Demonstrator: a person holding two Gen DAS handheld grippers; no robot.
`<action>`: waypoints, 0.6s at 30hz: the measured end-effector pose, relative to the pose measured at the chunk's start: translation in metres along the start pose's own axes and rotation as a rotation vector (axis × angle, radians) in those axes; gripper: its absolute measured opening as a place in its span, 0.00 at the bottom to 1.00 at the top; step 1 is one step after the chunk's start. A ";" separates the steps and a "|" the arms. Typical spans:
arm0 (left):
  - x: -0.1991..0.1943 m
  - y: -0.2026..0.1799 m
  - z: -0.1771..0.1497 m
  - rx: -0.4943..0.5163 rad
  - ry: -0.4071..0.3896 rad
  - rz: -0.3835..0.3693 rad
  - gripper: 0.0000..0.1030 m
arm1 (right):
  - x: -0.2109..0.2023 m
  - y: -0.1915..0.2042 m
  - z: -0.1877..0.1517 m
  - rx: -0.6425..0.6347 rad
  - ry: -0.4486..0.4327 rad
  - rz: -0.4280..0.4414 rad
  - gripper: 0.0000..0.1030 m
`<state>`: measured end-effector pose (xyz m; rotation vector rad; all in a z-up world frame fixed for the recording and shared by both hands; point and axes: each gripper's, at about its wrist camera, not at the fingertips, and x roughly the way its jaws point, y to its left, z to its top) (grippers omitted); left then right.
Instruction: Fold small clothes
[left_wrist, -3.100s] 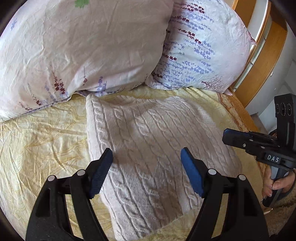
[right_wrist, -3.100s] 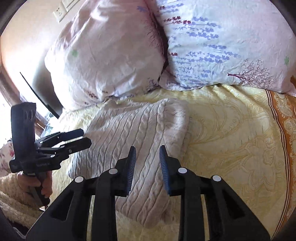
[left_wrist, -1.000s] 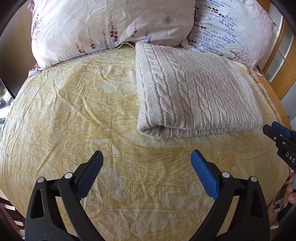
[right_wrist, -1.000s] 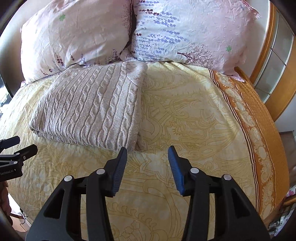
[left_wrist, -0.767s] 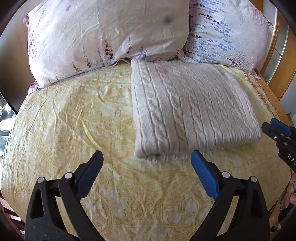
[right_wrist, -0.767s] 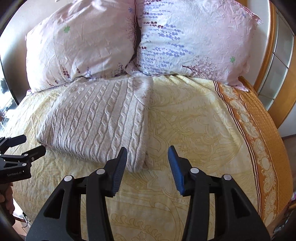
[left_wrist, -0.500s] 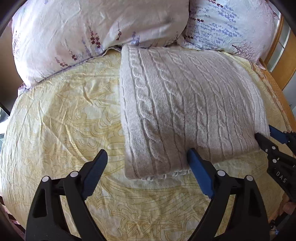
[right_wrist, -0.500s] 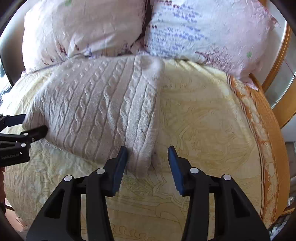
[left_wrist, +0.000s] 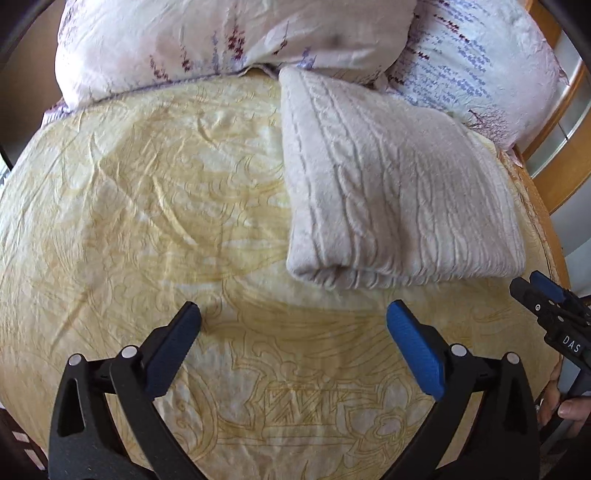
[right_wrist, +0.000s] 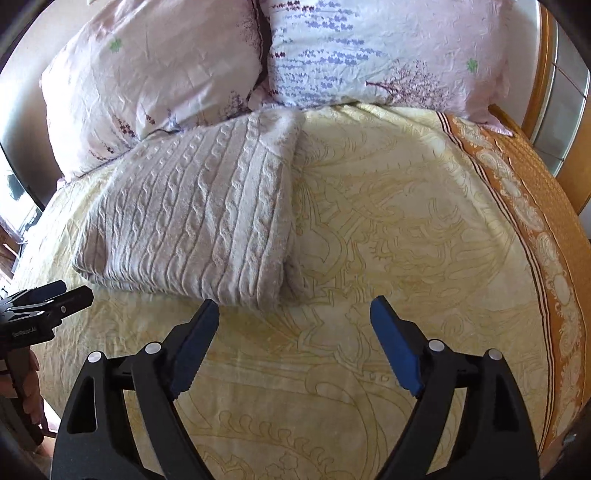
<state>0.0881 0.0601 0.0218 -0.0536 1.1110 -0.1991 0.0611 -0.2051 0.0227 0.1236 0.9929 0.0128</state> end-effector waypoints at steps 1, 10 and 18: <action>-0.001 -0.003 -0.001 0.017 -0.007 0.012 0.98 | 0.002 0.003 -0.002 -0.004 0.017 -0.009 0.84; 0.012 -0.019 0.000 0.080 0.042 0.123 0.98 | 0.012 0.026 -0.015 -0.071 0.046 -0.047 0.91; 0.010 -0.013 0.000 0.033 0.046 0.128 0.98 | 0.017 0.026 -0.012 -0.070 0.067 -0.041 0.92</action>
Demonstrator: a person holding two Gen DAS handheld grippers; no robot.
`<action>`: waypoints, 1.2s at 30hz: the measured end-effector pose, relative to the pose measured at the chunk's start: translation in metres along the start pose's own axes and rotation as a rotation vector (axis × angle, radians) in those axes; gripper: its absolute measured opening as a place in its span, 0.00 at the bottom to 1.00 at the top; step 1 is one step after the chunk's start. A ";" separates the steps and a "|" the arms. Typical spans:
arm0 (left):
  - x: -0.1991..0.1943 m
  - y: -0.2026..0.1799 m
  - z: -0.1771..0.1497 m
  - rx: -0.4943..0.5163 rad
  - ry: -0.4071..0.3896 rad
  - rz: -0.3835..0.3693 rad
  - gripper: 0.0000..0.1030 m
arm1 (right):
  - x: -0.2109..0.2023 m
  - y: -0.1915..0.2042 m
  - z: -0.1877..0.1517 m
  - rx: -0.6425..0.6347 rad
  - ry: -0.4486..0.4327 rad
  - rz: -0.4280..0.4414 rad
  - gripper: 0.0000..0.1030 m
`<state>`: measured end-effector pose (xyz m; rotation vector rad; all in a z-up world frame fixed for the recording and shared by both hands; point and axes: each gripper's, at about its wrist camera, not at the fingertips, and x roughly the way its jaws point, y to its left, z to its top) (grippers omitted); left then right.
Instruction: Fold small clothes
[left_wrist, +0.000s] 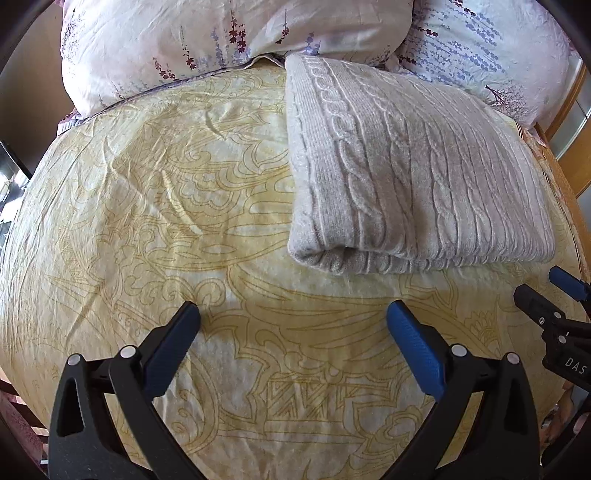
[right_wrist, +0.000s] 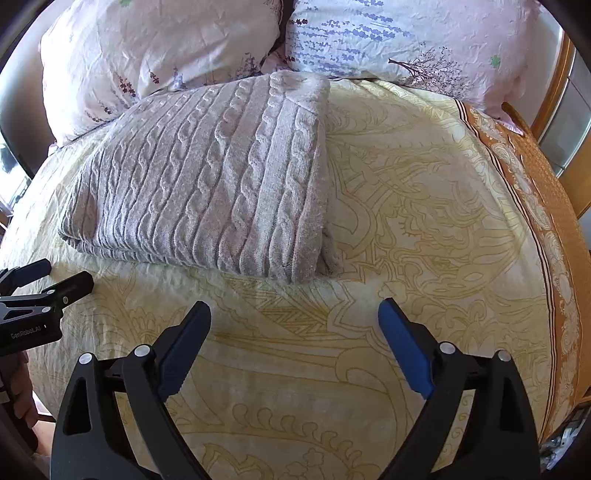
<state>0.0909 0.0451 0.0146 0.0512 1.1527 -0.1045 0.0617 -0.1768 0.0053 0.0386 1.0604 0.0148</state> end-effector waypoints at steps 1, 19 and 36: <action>0.000 0.000 0.000 -0.002 0.005 0.002 0.98 | 0.001 0.001 0.000 -0.003 0.007 -0.001 0.92; 0.007 -0.002 0.006 -0.017 0.040 0.036 0.98 | 0.009 0.004 0.003 -0.008 0.065 -0.015 0.99; 0.023 -0.006 0.033 -0.006 0.166 0.031 0.98 | 0.025 0.002 0.033 0.055 0.238 -0.046 0.99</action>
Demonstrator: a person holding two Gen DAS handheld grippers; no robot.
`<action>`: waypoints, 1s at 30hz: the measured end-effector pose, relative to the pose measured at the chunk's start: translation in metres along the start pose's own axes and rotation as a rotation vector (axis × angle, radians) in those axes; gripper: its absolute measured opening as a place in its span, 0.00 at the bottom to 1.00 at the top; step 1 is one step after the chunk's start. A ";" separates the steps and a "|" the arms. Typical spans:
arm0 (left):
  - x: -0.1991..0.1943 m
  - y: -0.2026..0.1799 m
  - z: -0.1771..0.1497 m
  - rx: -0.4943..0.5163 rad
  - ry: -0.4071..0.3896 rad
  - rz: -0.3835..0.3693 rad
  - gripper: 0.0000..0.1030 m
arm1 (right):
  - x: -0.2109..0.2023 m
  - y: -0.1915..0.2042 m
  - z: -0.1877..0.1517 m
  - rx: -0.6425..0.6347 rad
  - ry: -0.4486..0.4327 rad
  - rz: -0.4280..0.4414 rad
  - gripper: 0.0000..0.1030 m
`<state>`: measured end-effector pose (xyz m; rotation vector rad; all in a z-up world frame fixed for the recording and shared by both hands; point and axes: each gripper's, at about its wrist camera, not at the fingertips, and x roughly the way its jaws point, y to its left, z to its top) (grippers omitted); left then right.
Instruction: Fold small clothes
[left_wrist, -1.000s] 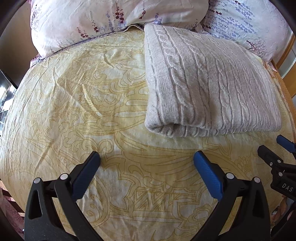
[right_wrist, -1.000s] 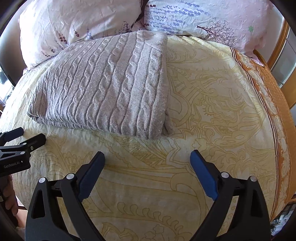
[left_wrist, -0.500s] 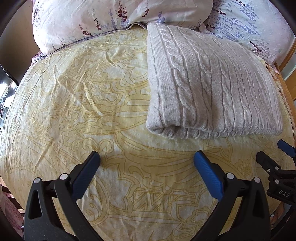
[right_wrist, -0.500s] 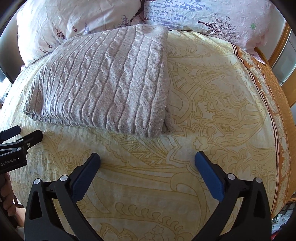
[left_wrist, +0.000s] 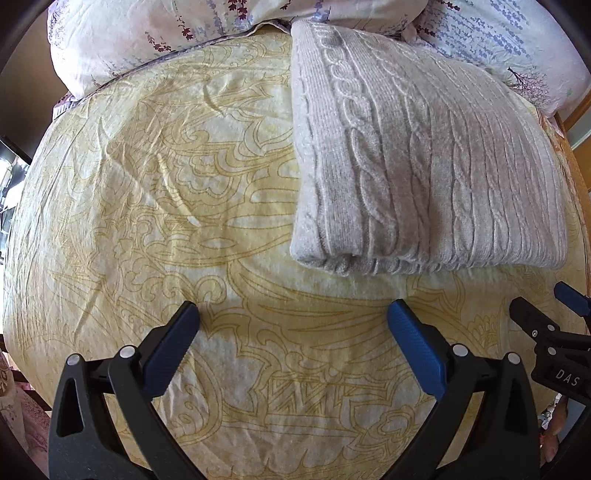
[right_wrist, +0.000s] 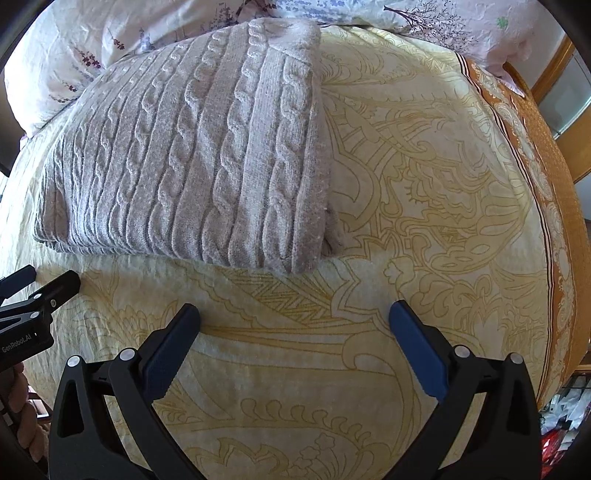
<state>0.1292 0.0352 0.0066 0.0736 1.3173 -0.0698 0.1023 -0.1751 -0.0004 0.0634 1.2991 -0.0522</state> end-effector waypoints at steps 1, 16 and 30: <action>0.000 0.000 0.000 -0.004 -0.001 0.000 0.98 | 0.000 0.000 0.002 0.001 0.002 0.000 0.99; 0.003 0.003 0.005 -0.016 0.029 -0.001 0.98 | 0.000 -0.001 0.004 0.007 0.007 -0.002 0.99; 0.003 0.003 0.004 -0.018 0.029 -0.001 0.98 | 0.001 0.000 0.004 0.006 0.007 -0.002 0.99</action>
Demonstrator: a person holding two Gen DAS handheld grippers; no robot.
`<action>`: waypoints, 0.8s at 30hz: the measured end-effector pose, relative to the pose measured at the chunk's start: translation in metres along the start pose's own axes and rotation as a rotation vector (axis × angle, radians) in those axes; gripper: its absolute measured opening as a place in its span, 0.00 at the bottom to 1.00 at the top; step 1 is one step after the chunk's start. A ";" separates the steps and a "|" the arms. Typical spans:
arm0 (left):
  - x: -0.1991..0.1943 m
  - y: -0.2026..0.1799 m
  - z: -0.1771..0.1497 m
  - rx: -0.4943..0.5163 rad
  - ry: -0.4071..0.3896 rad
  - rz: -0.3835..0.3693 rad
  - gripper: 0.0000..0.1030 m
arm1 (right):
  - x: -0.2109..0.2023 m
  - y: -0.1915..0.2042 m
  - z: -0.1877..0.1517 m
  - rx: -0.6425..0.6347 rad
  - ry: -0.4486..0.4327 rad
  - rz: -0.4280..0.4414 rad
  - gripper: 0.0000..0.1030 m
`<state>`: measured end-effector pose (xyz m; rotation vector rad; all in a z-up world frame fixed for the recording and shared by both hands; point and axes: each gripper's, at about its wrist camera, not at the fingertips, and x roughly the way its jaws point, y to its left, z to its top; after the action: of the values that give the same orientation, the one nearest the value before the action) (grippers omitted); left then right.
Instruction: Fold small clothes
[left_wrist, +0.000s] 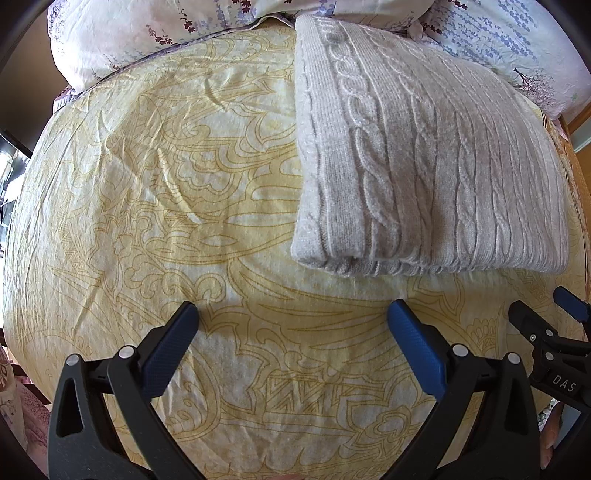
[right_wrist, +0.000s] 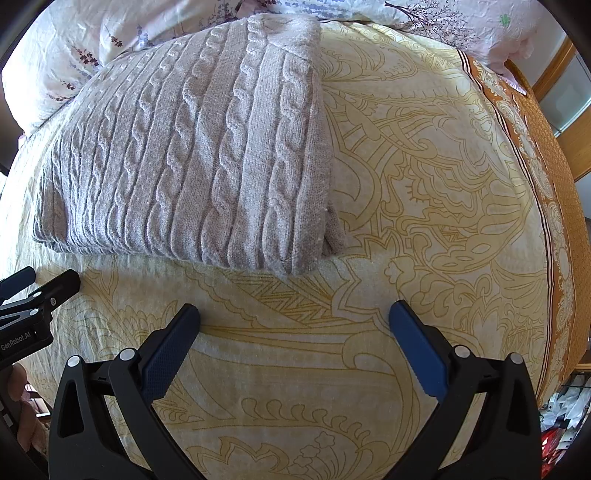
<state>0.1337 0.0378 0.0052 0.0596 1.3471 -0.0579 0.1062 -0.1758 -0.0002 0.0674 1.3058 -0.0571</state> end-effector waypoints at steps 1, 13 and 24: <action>0.000 0.000 0.000 0.000 -0.001 0.000 0.98 | 0.000 0.000 0.000 0.000 0.000 0.000 0.99; 0.000 0.001 -0.003 -0.002 -0.006 0.001 0.98 | 0.000 0.000 -0.001 0.000 0.000 0.000 0.99; 0.000 0.001 -0.003 -0.001 -0.006 0.001 0.98 | 0.000 0.000 0.000 -0.001 0.001 0.000 0.99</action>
<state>0.1308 0.0393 0.0046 0.0590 1.3412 -0.0568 0.1067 -0.1760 0.0000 0.0666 1.3063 -0.0563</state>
